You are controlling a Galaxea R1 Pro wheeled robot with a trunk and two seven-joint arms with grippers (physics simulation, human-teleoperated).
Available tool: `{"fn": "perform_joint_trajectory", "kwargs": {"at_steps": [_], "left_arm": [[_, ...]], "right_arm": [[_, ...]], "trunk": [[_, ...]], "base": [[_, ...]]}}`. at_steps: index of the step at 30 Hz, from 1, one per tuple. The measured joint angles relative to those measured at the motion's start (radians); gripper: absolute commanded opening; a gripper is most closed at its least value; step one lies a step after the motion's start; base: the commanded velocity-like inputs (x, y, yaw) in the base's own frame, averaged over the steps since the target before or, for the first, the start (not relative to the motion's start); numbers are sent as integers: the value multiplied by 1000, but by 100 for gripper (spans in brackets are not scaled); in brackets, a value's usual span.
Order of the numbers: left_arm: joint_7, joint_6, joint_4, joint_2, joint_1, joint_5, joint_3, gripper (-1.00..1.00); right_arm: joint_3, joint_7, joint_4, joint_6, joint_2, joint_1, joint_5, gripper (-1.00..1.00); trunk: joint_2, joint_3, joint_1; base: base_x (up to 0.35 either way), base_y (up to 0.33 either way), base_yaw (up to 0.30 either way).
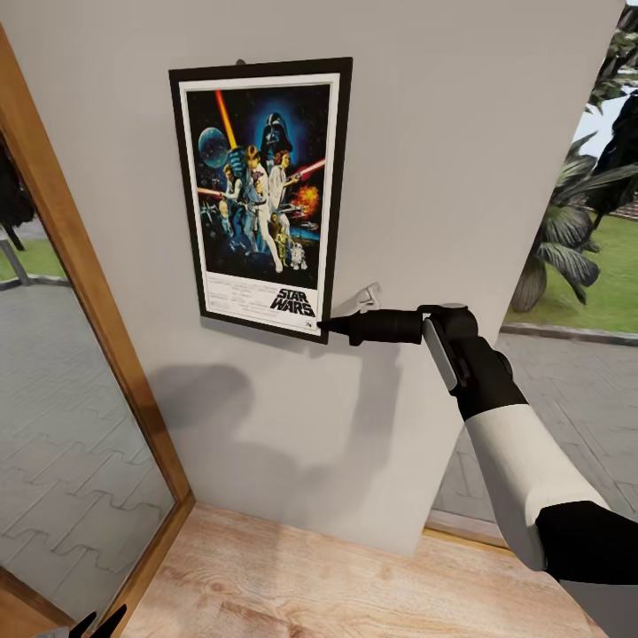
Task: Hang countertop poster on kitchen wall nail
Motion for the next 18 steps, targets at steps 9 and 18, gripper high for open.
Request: {"fn": "perform_joint_trajectory", "kwargs": {"at_steps": [9, 18], "left_arm": [[0, 0, 0, 0, 0, 0, 0, 100], [0, 0, 0, 0, 0, 0, 0, 100]], "right_arm": [[0, -1, 1, 2, 3, -6, -1, -100], [0, -2, 1, 3, 3, -26, -1, -100]], "trunk": [[0, 0, 0], [0, 0, 0]], "base": [[0, 0, 0], [0, 0, 0]]}}
